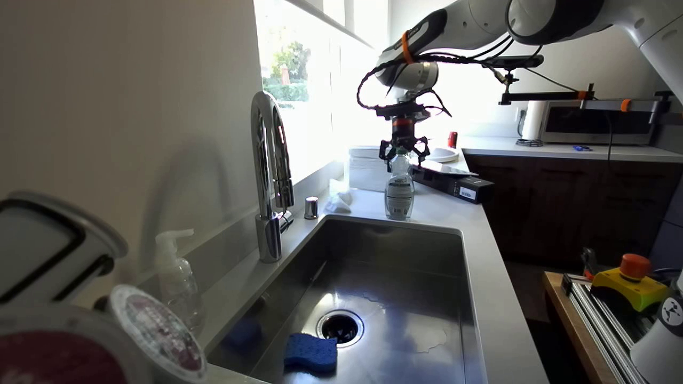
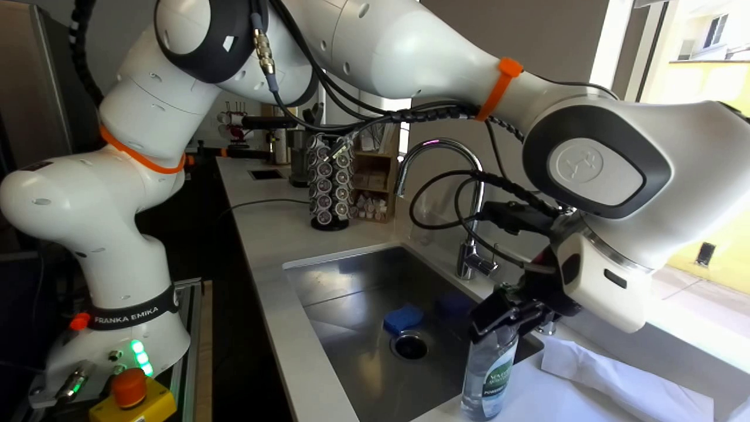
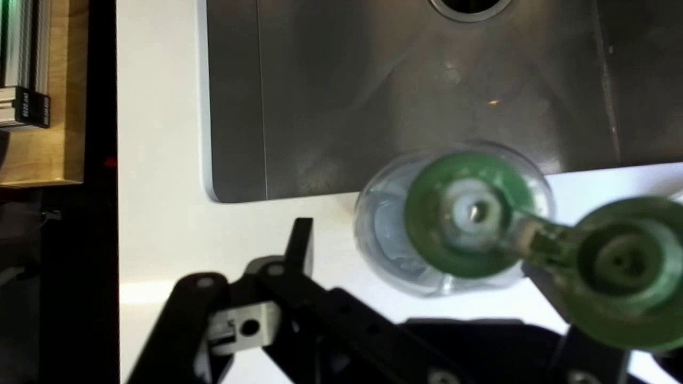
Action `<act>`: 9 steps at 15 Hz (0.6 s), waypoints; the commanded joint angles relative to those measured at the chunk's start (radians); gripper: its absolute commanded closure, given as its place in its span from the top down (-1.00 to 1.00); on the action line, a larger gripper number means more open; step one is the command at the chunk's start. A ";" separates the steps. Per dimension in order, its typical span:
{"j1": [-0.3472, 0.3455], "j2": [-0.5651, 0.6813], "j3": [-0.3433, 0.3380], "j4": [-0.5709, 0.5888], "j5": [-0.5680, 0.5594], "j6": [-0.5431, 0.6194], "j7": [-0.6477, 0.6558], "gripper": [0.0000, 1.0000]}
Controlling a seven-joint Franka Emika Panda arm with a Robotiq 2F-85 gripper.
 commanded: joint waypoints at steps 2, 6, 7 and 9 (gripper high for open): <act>-0.001 0.001 0.005 -0.003 0.040 -0.023 0.027 1.00; 0.000 -0.001 0.006 -0.008 0.051 -0.016 0.046 1.00; 0.001 -0.001 0.006 -0.009 0.053 -0.013 0.049 1.00; 0.002 0.000 0.005 -0.010 0.053 -0.007 0.057 1.00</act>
